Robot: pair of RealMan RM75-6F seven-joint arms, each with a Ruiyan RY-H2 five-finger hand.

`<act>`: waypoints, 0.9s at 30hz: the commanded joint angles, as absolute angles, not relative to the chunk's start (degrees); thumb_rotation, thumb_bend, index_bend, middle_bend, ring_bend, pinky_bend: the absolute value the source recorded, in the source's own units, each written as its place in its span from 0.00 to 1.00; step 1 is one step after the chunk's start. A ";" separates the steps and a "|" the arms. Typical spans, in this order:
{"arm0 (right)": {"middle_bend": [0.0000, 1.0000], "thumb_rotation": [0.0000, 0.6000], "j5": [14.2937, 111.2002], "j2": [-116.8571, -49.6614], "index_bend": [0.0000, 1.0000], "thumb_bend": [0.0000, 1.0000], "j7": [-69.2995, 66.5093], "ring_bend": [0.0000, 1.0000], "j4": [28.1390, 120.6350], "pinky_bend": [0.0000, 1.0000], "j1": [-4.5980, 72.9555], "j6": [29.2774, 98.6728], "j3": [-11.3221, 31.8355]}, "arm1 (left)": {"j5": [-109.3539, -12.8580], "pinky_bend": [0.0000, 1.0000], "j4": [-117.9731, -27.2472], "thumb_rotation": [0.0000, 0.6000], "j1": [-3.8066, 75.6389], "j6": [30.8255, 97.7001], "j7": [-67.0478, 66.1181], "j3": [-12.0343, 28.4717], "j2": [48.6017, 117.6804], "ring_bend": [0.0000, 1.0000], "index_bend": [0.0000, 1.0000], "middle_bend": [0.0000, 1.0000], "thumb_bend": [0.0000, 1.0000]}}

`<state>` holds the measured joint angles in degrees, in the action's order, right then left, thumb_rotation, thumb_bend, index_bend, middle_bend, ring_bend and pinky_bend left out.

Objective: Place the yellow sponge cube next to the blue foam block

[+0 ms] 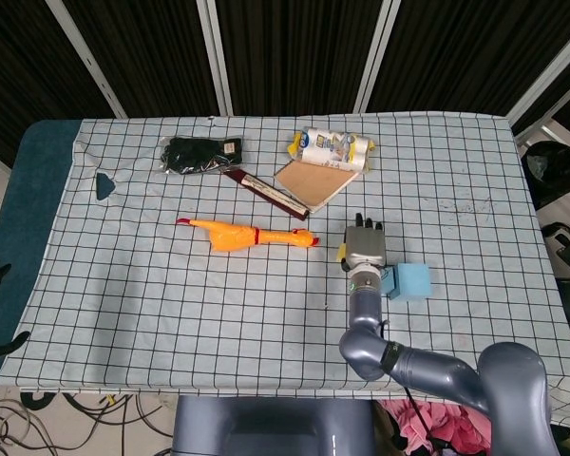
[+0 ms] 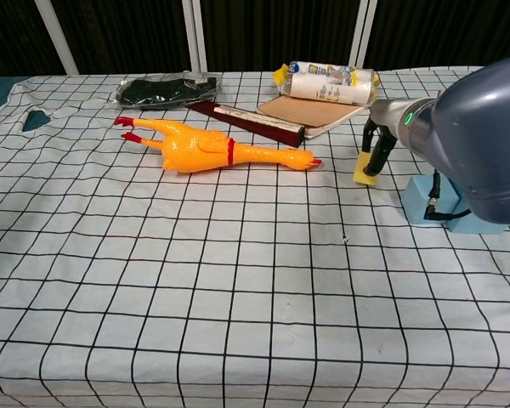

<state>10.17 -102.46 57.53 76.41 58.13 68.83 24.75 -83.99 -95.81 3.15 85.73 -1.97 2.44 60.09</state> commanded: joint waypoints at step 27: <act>0.04 1.00 29.87 -94.06 0.47 0.31 49.01 0.07 95.94 0.09 47.45 75.82 11.18 | -83.66 0.00 -95.77 1.00 2.96 85.99 -2.53 2.53 60.23 0.00 0.08 0.03 0.14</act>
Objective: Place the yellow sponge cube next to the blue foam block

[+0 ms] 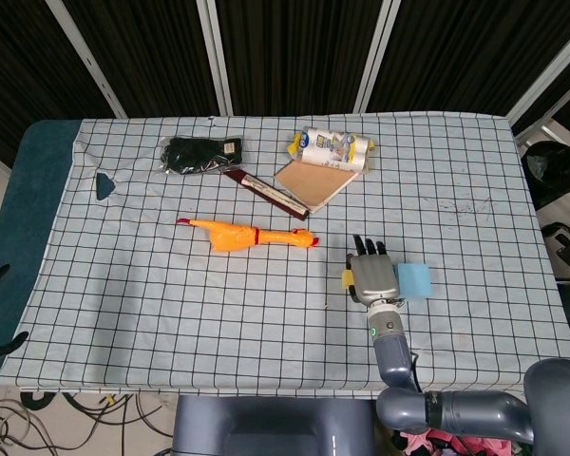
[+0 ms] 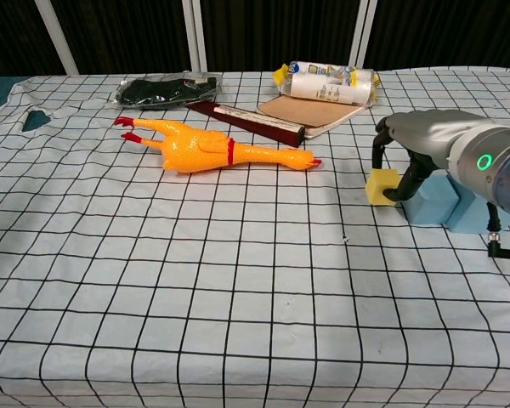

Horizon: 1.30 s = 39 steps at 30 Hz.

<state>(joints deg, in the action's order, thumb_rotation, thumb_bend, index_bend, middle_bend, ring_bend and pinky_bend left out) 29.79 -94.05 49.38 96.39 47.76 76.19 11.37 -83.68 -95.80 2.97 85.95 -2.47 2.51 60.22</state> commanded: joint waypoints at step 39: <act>0.04 1.00 34.99 -96.37 0.47 0.31 47.91 0.07 87.80 0.09 44.84 72.38 10.60 | -83.88 0.00 -95.10 1.00 2.62 86.40 -2.53 2.43 60.32 0.00 0.09 0.03 0.14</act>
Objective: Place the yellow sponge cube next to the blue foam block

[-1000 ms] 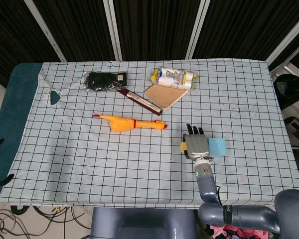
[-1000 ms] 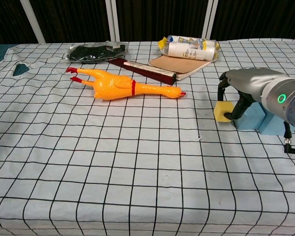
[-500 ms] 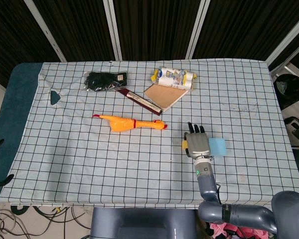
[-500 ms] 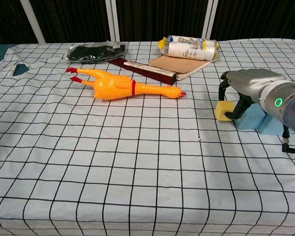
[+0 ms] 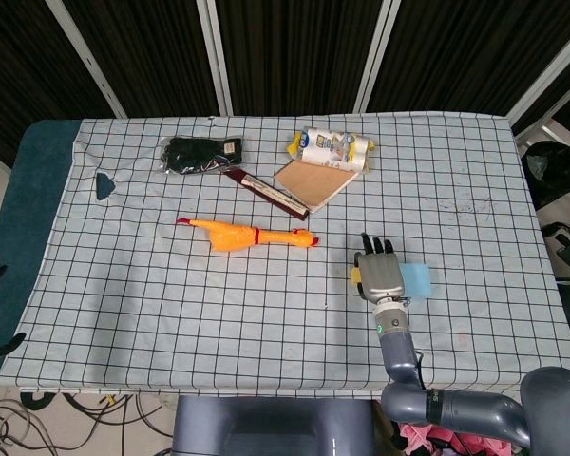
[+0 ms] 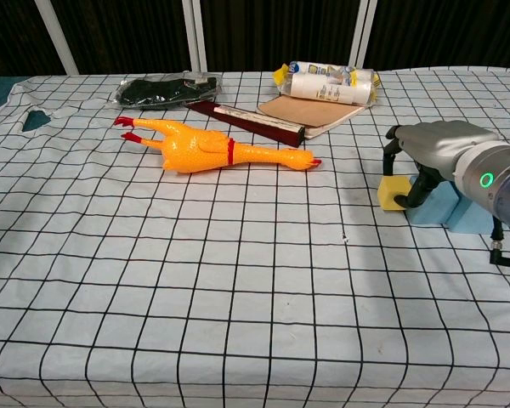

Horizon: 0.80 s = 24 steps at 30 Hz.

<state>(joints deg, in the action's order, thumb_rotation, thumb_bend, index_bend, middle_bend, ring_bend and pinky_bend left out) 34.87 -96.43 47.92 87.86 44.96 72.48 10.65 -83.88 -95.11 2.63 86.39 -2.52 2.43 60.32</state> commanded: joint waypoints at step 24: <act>0.04 1.00 35.06 -95.26 0.47 0.31 47.79 0.07 87.39 0.09 43.11 70.61 10.92 | -83.64 0.00 -95.00 1.00 2.54 86.53 -3.08 2.59 60.58 0.00 0.09 0.03 0.14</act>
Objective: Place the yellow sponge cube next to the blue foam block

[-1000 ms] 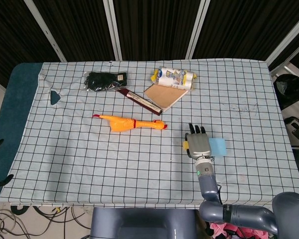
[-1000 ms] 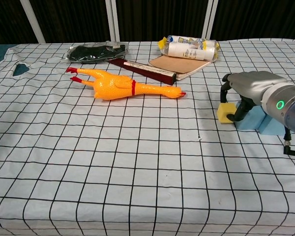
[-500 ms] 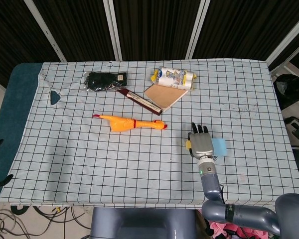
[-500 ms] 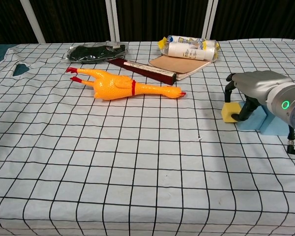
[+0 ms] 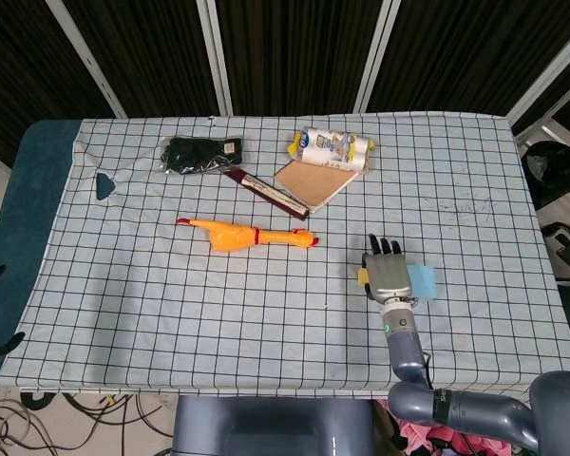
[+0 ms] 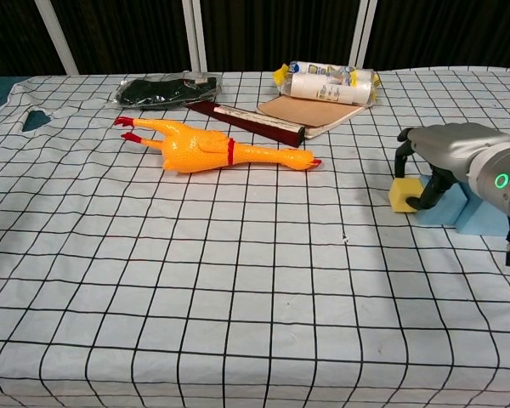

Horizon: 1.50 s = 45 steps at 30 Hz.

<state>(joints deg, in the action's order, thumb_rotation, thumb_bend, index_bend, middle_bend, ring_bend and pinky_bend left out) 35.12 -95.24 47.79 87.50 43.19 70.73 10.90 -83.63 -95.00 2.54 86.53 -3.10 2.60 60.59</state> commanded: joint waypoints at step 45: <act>0.02 1.00 35.98 -93.46 0.24 0.31 51.94 0.06 94.03 0.09 42.59 71.66 9.58 | -83.80 0.00 -95.09 1.00 2.54 86.36 -2.76 2.54 60.36 0.00 0.09 0.03 0.14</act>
